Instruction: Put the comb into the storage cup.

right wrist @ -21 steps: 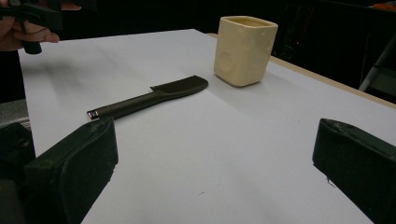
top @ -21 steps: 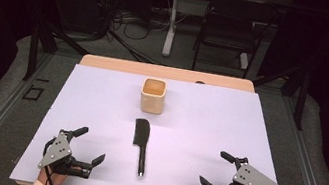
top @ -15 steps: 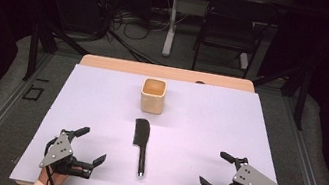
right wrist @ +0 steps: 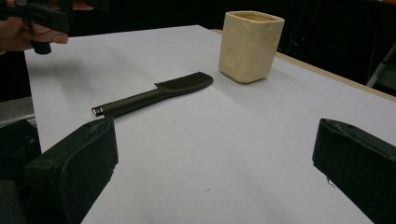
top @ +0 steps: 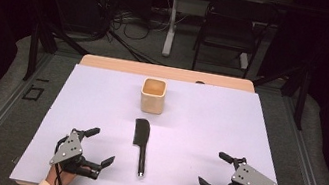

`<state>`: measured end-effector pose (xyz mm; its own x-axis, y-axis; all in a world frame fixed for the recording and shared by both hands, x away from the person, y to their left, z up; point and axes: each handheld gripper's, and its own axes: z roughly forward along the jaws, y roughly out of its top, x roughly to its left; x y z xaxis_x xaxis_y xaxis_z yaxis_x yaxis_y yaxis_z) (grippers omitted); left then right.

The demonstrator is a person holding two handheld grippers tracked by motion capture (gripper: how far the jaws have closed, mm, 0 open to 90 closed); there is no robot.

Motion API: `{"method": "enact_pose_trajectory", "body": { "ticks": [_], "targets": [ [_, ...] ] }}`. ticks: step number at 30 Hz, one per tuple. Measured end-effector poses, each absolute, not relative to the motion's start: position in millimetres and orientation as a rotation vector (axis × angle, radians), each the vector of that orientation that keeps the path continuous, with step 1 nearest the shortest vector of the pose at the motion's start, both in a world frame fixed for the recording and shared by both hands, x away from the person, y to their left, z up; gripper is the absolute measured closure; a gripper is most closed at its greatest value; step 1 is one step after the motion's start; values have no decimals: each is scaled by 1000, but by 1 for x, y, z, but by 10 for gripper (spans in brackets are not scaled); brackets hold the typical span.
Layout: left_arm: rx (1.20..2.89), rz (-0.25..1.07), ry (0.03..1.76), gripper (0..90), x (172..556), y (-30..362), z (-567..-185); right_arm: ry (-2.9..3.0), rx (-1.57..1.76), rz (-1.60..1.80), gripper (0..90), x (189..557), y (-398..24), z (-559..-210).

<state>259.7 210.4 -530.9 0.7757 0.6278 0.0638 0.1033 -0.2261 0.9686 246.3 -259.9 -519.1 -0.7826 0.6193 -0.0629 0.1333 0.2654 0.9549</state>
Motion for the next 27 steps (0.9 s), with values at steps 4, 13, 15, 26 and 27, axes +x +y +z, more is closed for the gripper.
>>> {"method": "enact_pose_trajectory", "body": {
  "ticks": [4, 13, 15, 26, 27],
  "targets": [
    [1730, 515, 559, 0, 262, 207, -527, 2115, 680, 1529, 0, 247, -260, -519],
    [1792, 473, 556, 0, 267, 187, -527, 2124, 683, 1524, 0, 248, -259, -520],
    [1802, 463, 568, 0, 269, 182, -528, 2121, 685, 1523, 0, 247, -259, -520],
    [1876, 407, 559, 0, 272, 158, -531, 2124, 686, 1517, 0, 248, -259, -520],
    [1881, 405, 564, 0, 272, 157, -531, 2123, 686, 1516, 0, 248, -259, -520]
  ]
}}
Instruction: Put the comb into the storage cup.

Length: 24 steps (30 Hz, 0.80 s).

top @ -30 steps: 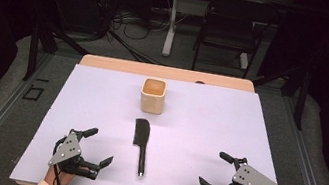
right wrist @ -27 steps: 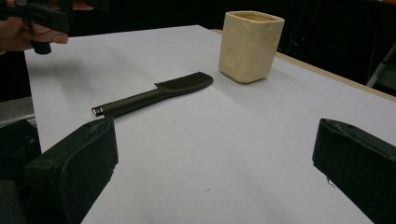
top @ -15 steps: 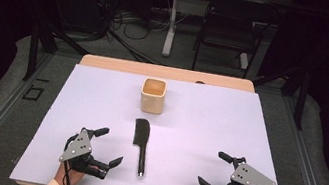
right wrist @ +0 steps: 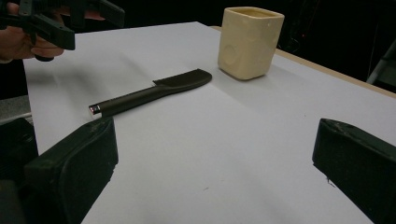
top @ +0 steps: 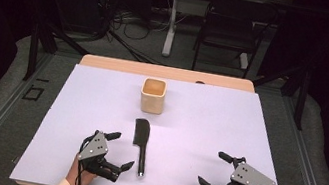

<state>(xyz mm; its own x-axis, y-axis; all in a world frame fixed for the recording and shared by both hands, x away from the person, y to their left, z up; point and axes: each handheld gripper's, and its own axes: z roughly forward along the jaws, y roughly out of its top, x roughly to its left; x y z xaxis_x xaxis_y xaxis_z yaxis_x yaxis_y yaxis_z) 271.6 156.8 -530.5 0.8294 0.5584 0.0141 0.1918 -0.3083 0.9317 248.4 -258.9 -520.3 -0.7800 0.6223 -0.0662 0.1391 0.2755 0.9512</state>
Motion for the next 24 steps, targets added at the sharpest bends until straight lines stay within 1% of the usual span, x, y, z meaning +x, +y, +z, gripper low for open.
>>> {"method": "enact_pose_trajectory", "body": {
  "ticks": [19, 24],
  "targets": [
    [1947, 388, 551, 0, 273, 130, -534, 2142, 689, 1504, 0, 249, -257, -521],
    [1976, 377, 575, 0, 275, 123, -535, 2140, 691, 1502, 0, 249, -257, -521]
  ]
}}
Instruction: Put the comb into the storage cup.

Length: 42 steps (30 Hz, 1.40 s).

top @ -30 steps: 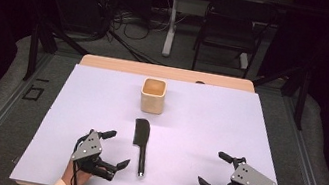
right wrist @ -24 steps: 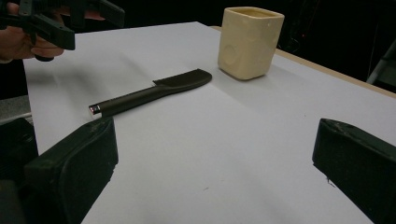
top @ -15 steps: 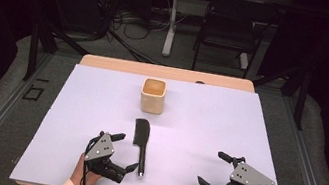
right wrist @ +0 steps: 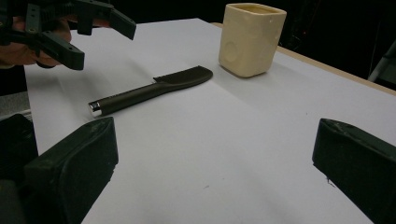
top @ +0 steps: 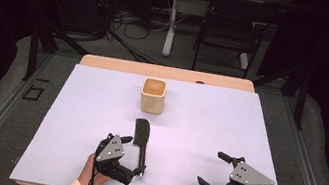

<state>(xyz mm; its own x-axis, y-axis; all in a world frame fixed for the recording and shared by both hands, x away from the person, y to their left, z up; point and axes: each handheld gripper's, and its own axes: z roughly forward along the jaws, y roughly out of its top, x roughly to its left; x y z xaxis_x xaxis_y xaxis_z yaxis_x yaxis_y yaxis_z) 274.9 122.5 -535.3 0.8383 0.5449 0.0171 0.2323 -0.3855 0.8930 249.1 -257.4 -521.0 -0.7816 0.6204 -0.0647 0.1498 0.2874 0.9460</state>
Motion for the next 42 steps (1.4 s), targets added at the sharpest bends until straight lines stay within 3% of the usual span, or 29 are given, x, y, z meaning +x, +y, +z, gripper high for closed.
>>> {"method": "enact_pose_trajectory", "body": {
  "ticks": [8, 18, 22, 26, 27, 29, 31, 33, 34, 42],
  "targets": [
    [2016, 335, 574, 16, 277, 113, -539, 2146, 683, 1499, 0, 249, -257, -521],
    [2071, 309, 591, 242, 280, 104, -544, 2153, 684, 1493, 0, 249, -257, -521],
    [2085, 286, 587, 366, 281, 102, -546, 2161, 688, 1491, 0, 250, -256, -522],
    [2098, 241, 581, 545, 282, 99, -548, 2165, 690, 1490, 0, 250, -256, -522],
    [2094, 227, 571, 634, 282, 99, -549, 2167, 689, 1487, 0, 250, -256, -522],
    [2101, 211, 556, 675, 282, 98, -550, 2165, 689, 1489, 0, 250, -256, -522],
    [2097, 185, 551, 803, 283, 98, -551, 2164, 685, 1487, 0, 249, -256, -522],
    [2107, 177, 549, 834, 283, 98, -552, 2163, 685, 1487, 0, 249, -256, -522],
    [2111, 171, 554, 891, 284, 98, -552, 2168, 685, 1482, 0, 250, -256, -522],
    [2147, 132, 550, 899, 284, 96, -555, 2169, 692, 1475, 0, 250, -256, -523]
  ]
}}
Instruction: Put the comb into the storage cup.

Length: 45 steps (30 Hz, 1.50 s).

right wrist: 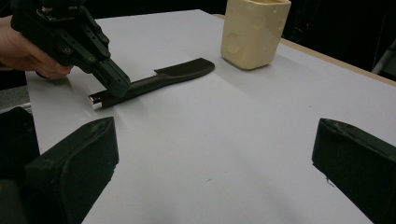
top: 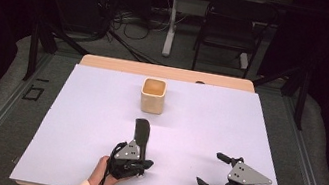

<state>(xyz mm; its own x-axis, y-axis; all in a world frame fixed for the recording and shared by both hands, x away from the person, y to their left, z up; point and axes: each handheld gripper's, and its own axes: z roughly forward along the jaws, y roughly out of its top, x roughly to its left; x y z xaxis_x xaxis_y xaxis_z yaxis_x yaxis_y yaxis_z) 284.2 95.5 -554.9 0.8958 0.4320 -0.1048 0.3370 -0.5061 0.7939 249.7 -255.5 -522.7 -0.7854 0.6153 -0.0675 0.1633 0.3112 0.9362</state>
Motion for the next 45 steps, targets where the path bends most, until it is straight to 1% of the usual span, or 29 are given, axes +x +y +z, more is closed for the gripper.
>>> {"method": "enact_pose_trajectory", "body": {
  "ticks": [9, 25, 45],
  "targets": [
    [2189, 97, 577, 898, 287, 101, -556, 2167, 688, 1474, 0, 250, -256, -523],
    [2253, 137, 613, 897, 289, 107, -554, 2166, 691, 1478, 0, 249, -256, -522],
    [2270, 174, 646, 897, 290, 115, -552, 2161, 692, 1477, 0, 249, -256, -522]
  ]
}}
